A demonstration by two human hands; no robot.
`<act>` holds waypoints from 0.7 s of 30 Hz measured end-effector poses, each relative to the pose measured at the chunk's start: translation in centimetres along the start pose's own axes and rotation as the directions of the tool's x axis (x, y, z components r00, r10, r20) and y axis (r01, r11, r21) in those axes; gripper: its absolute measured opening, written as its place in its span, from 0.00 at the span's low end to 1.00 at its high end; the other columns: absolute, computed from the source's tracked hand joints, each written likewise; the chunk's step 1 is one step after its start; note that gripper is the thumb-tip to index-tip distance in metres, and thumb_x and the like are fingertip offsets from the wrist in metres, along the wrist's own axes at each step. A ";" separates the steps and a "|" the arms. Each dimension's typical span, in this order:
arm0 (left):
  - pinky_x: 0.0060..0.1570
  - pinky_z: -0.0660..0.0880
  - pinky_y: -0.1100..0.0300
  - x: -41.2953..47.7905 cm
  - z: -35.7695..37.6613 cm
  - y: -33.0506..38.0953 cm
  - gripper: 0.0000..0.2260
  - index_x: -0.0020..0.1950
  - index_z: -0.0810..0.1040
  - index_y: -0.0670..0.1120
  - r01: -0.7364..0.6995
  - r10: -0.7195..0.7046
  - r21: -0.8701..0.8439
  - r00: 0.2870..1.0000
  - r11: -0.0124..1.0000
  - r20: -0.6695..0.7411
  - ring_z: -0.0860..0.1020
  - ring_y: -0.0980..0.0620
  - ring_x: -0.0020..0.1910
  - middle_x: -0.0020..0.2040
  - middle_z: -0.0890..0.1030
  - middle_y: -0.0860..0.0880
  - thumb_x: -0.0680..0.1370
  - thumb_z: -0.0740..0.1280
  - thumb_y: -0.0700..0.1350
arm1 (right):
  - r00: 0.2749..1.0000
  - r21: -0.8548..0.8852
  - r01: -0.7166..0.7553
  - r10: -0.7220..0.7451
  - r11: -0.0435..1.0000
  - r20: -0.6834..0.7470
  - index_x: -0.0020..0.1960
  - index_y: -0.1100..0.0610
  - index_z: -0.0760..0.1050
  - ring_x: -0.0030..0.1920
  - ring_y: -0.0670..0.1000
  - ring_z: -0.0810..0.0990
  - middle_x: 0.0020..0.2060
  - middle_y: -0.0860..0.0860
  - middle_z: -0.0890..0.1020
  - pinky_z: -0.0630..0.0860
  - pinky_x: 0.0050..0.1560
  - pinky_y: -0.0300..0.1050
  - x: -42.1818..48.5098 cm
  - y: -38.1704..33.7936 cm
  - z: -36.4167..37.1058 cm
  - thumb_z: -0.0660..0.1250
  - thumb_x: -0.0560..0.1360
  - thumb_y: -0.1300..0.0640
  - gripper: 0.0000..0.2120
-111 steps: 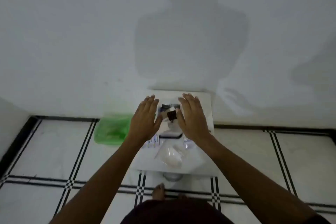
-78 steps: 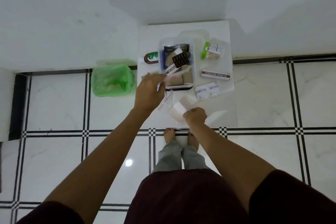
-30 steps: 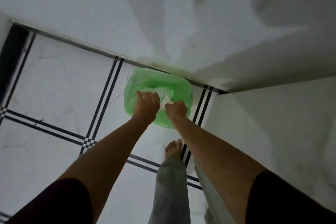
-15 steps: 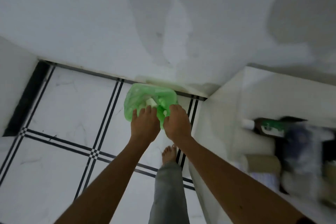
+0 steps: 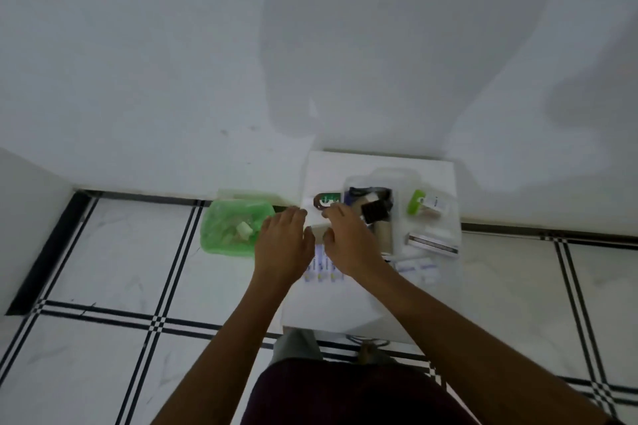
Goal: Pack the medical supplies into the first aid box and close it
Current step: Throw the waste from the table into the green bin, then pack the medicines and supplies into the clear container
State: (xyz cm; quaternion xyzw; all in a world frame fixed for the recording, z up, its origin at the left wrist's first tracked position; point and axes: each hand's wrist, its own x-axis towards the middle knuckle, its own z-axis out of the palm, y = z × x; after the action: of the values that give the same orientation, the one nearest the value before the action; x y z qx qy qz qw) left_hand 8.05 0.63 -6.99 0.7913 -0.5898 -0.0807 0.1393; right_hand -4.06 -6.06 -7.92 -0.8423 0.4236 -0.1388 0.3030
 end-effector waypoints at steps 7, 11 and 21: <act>0.53 0.75 0.50 -1.6 1.2 6.2 0.14 0.58 0.77 0.42 -0.158 0.164 -0.052 0.976 0.986 0.142 0.79 0.42 0.53 0.56 0.81 0.43 0.73 0.66 0.42 | 0.989 0.029 -0.147 0.148 0.989 -0.026 0.61 0.58 0.72 0.57 0.55 0.76 0.59 0.55 0.77 0.76 0.57 0.49 -4.0 2.7 -4.3 0.63 0.75 0.61 0.14; 0.54 0.74 0.52 -1.3 2.0 5.9 0.17 0.64 0.73 0.44 -0.125 0.148 -0.124 0.969 0.984 0.199 0.75 0.45 0.60 0.62 0.78 0.46 0.75 0.63 0.44 | 0.967 0.048 -0.247 0.249 0.968 -0.052 0.58 0.59 0.73 0.53 0.55 0.76 0.55 0.56 0.77 0.78 0.51 0.50 -5.2 4.0 -4.1 0.60 0.73 0.63 0.14; 0.55 0.74 0.49 0.6 4.6 1.0 0.17 0.64 0.73 0.41 0.069 0.008 -0.224 0.946 0.972 0.325 0.73 0.42 0.61 0.63 0.76 0.42 0.75 0.63 0.38 | 0.866 0.097 -0.474 0.484 0.875 -0.126 0.58 0.60 0.74 0.56 0.56 0.76 0.55 0.57 0.79 0.75 0.55 0.50 -5.9 7.8 -3.9 0.64 0.73 0.64 0.14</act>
State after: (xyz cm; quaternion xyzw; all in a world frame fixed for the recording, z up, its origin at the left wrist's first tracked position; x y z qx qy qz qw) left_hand 5.97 -0.82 -10.98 0.7547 -0.5786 -0.2800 0.1310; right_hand -14.48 -6.45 -9.65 -0.6884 0.6357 -0.1339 0.3226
